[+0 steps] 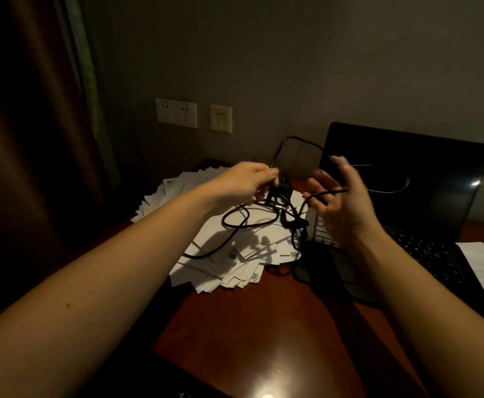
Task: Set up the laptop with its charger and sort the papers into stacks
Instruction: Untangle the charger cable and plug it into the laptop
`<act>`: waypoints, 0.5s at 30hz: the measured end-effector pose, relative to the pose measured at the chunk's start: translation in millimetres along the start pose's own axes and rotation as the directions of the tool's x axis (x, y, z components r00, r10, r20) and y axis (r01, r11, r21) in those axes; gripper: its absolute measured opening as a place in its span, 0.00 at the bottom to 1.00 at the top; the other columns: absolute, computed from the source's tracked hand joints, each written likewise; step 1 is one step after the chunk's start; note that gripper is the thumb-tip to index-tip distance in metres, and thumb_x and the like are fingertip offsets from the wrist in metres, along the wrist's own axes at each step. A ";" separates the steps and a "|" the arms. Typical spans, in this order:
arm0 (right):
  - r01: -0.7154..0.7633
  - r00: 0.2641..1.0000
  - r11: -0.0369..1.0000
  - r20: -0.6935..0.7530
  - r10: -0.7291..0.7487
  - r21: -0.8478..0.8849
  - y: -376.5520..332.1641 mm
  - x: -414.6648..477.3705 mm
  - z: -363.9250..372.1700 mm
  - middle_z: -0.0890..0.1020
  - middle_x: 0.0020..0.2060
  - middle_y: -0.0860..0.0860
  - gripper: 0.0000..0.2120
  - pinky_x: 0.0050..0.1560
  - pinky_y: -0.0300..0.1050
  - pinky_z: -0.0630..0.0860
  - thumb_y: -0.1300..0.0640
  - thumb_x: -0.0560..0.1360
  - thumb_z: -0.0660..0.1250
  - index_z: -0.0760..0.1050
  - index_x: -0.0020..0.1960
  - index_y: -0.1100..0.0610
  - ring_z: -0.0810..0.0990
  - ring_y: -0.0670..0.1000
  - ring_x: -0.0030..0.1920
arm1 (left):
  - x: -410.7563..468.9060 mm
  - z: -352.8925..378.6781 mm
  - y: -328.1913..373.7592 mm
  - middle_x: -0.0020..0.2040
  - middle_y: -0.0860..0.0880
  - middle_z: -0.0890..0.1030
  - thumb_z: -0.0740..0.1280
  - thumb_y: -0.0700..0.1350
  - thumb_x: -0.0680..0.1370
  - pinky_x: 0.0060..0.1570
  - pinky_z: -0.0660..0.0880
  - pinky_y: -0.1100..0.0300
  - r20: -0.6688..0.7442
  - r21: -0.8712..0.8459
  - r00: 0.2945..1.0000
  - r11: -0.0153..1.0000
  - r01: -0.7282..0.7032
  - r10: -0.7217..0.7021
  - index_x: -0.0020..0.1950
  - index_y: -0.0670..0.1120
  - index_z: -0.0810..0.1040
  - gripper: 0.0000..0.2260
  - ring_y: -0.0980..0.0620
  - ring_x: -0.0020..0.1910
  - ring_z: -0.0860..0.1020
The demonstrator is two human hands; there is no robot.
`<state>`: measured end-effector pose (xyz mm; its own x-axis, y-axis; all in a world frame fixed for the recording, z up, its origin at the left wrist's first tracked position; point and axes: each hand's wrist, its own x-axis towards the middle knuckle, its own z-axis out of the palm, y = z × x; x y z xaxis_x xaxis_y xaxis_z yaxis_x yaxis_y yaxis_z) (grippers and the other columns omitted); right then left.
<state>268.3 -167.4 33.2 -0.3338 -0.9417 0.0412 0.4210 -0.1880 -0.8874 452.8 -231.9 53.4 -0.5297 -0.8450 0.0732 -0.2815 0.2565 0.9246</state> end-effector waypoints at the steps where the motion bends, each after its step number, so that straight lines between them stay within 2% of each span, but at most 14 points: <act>1: -0.004 0.998 0.999 -0.056 0.007 0.048 -5.1 1.1 -4.1 0.79 0.62 0.56 0.18 0.63 0.55 0.75 0.44 0.81 0.61 0.74 0.64 0.53 0.79 0.54 0.61 | 1.3 3.5 -3.8 0.38 0.51 0.73 0.57 0.49 0.86 0.34 0.65 0.62 -0.038 0.104 0.999 0.994 0.026 -0.022 0.48 0.45 0.78 0.14 0.55 0.36 0.70; 3: -0.021 0.990 0.992 -0.138 0.038 0.123 -13.5 3.8 -15.8 0.81 0.58 0.56 0.20 0.61 0.56 0.76 0.44 0.83 0.55 0.77 0.55 0.58 0.80 0.55 0.59 | 4.5 9.8 -18.6 0.39 0.49 0.74 0.56 0.48 0.86 0.38 0.68 0.59 -0.092 0.304 0.995 0.951 0.063 -0.037 0.47 0.45 0.76 0.14 0.53 0.38 0.71; 4: -0.039 0.984 0.988 -0.167 0.064 0.153 -16.8 5.2 -21.7 0.83 0.54 0.57 0.20 0.56 0.55 0.78 0.45 0.84 0.54 0.76 0.50 0.59 0.81 0.55 0.56 | 6.7 12.9 -27.2 0.41 0.47 0.76 0.55 0.48 0.86 0.42 0.69 0.56 -0.082 0.370 0.995 0.926 0.076 -0.049 0.47 0.45 0.75 0.14 0.51 0.41 0.73; 6: -0.134 0.964 0.979 -0.209 0.165 0.155 -20.8 5.2 -31.9 0.83 0.44 0.56 0.18 0.41 0.47 0.81 0.48 0.84 0.55 0.73 0.43 0.57 0.82 0.51 0.42 | 9.8 20.3 -41.0 0.46 0.43 0.78 0.55 0.50 0.86 0.46 0.71 0.53 -0.045 0.465 0.995 0.880 0.100 -0.089 0.50 0.43 0.74 0.15 0.47 0.46 0.76; 7: -0.213 0.946 0.972 -0.228 0.231 0.104 -20.9 4.4 -36.6 0.81 0.39 0.54 0.16 0.33 0.41 0.79 0.51 0.84 0.56 0.71 0.41 0.57 0.79 0.48 0.35 | 10.4 23.6 -46.0 0.48 0.43 0.78 0.56 0.51 0.86 0.45 0.71 0.52 -0.047 0.513 0.994 0.852 0.108 -0.098 0.53 0.42 0.75 0.15 0.47 0.46 0.76; 9: -0.359 0.913 0.930 -0.234 0.333 -0.076 -17.3 3.3 -46.8 0.75 0.34 0.51 0.13 0.23 0.35 0.72 0.55 0.83 0.56 0.70 0.42 0.56 0.72 0.45 0.31 | 11.3 29.9 -53.2 0.52 0.45 0.79 0.59 0.53 0.85 0.46 0.73 0.52 -0.067 0.583 0.995 0.806 0.099 -0.074 0.58 0.45 0.76 0.12 0.49 0.47 0.76; 10: -0.403 0.903 0.899 -0.232 0.361 -0.172 -14.8 3.5 -51.1 0.72 0.33 0.50 0.11 0.21 0.34 0.70 0.56 0.83 0.55 0.70 0.44 0.56 0.70 0.45 0.30 | 12.1 32.8 -57.1 0.56 0.46 0.79 0.62 0.53 0.83 0.51 0.76 0.51 -0.065 0.597 0.996 0.797 0.087 -0.060 0.60 0.47 0.75 0.11 0.48 0.51 0.77; 13: -0.419 0.906 0.816 -0.252 0.341 -0.399 -7.0 5.7 -57.2 0.73 0.35 0.51 0.09 0.23 0.36 0.69 0.58 0.83 0.53 0.70 0.54 0.60 0.70 0.46 0.31 | 13.3 38.6 -65.8 0.68 0.47 0.74 0.65 0.52 0.82 0.63 0.74 0.48 -0.019 0.672 0.999 0.739 0.050 -0.050 0.72 0.52 0.71 0.19 0.46 0.64 0.75; 15: -0.437 0.898 0.790 -0.262 0.354 -0.430 -4.1 5.1 -54.6 0.77 0.41 0.55 0.10 0.27 0.38 0.73 0.59 0.83 0.54 0.71 0.57 0.62 0.75 0.48 0.34 | 15.7 41.0 -68.6 0.72 0.46 0.71 0.65 0.50 0.82 0.65 0.72 0.47 0.027 0.724 0.999 0.690 0.010 -0.043 0.77 0.55 0.65 0.24 0.44 0.68 0.71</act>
<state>218.8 -156.2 12.0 -0.3719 -0.8390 -0.3972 0.1156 0.3827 -0.9166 431.0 -243.6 -24.1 -0.5384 -0.8424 0.0237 -0.7788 0.5081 0.3678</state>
